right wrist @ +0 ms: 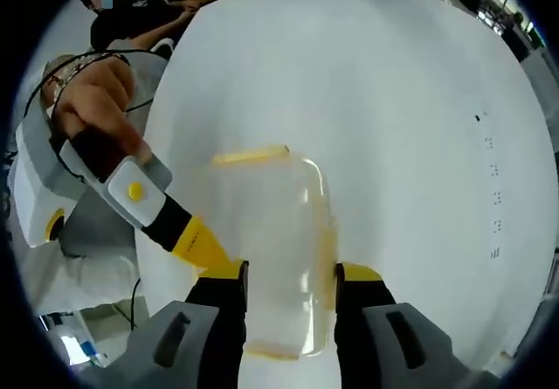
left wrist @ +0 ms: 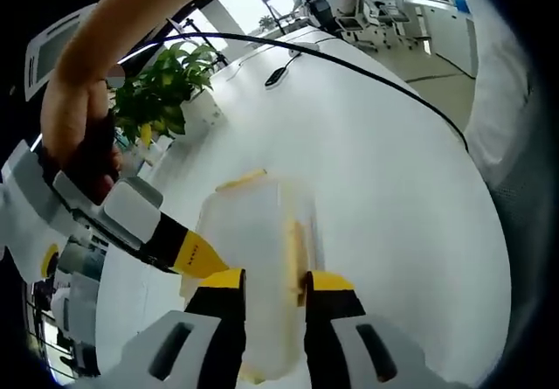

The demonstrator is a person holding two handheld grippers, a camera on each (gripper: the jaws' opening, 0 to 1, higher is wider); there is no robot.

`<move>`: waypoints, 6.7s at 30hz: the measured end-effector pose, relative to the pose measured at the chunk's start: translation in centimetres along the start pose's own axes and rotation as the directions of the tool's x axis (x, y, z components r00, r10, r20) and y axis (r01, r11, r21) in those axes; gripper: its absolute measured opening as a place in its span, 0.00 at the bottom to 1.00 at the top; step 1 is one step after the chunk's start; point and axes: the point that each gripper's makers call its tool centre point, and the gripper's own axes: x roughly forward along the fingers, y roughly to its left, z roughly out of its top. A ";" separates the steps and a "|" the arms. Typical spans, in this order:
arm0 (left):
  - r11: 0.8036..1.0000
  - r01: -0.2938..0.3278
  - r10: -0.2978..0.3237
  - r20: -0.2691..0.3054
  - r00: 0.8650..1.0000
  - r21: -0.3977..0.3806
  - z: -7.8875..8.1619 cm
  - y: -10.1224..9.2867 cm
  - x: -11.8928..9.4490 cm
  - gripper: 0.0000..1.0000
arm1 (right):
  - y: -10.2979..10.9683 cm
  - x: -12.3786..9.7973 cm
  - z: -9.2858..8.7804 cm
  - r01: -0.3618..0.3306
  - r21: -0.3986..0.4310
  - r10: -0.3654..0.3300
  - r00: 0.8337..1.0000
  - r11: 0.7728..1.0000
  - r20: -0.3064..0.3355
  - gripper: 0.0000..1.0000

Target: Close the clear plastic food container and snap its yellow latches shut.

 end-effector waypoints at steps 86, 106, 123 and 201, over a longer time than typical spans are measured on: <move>0.869 0.058 -0.030 0.064 0.997 -0.492 -6.6 2.9 -0.6 0.90 | 2.7 2.2 -8.9 0.103 0.072 -0.121 0.942 0.992 0.314 0.79; 0.871 0.074 -0.057 0.048 0.997 -0.486 -6.2 2.6 -0.1 0.72 | 2.5 2.8 -8.6 0.107 0.078 -0.126 0.947 0.991 0.295 0.64; 0.866 0.092 -0.078 0.049 0.996 -0.491 -6.4 2.5 -0.4 0.72 | 2.8 3.0 -8.1 0.131 0.088 -0.150 0.952 0.988 0.268 0.64; 0.924 -0.008 0.006 -0.006 1.000 -0.382 -19.4 7.9 -5.7 0.75 | -2.8 4.3 6.3 0.323 0.182 -0.366 0.879 0.929 0.306 0.67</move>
